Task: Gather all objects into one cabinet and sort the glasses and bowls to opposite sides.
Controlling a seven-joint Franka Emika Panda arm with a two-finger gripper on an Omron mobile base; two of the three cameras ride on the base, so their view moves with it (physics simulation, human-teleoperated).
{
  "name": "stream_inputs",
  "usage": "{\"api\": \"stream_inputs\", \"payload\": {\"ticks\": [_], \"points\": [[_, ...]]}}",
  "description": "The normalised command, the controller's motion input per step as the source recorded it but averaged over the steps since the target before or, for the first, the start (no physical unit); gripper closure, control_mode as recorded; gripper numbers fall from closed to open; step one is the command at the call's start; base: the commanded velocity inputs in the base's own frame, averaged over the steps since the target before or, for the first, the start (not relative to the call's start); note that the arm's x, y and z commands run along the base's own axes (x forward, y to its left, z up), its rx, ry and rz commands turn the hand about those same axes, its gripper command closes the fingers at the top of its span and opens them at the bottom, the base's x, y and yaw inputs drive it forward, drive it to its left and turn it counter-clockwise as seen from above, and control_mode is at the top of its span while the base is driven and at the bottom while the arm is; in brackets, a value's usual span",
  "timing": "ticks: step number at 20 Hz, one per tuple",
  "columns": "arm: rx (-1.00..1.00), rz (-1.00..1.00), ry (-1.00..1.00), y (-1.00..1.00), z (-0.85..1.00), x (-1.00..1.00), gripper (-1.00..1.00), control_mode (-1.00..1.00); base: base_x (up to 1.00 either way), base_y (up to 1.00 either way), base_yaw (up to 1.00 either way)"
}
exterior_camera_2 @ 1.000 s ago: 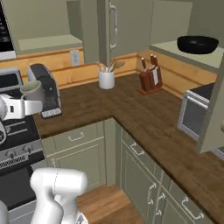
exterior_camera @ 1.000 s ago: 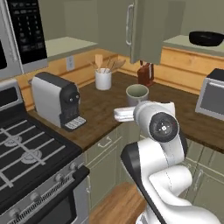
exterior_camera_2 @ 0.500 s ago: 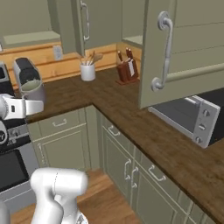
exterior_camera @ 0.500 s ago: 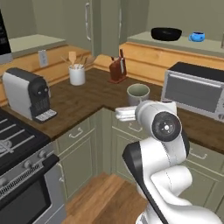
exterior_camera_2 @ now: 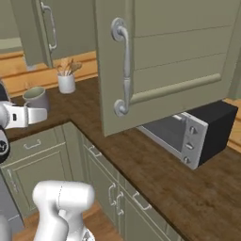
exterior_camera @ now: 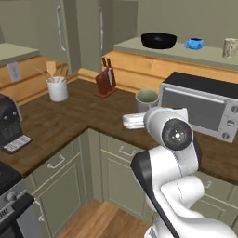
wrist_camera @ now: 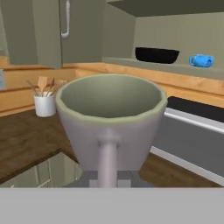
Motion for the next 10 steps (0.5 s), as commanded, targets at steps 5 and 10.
{"api": "stream_inputs", "payload": {"ticks": [5, 10], "points": [[0.00, 0.00, 0.00, 0.00, 0.00, 0.00, 1.00, 1.00, 0.08, 0.00, -0.21], [0.00, 0.00, 0.00, 0.00, 0.00, 0.00, 1.00, 1.00, -0.44, 0.00, -0.18]]}}
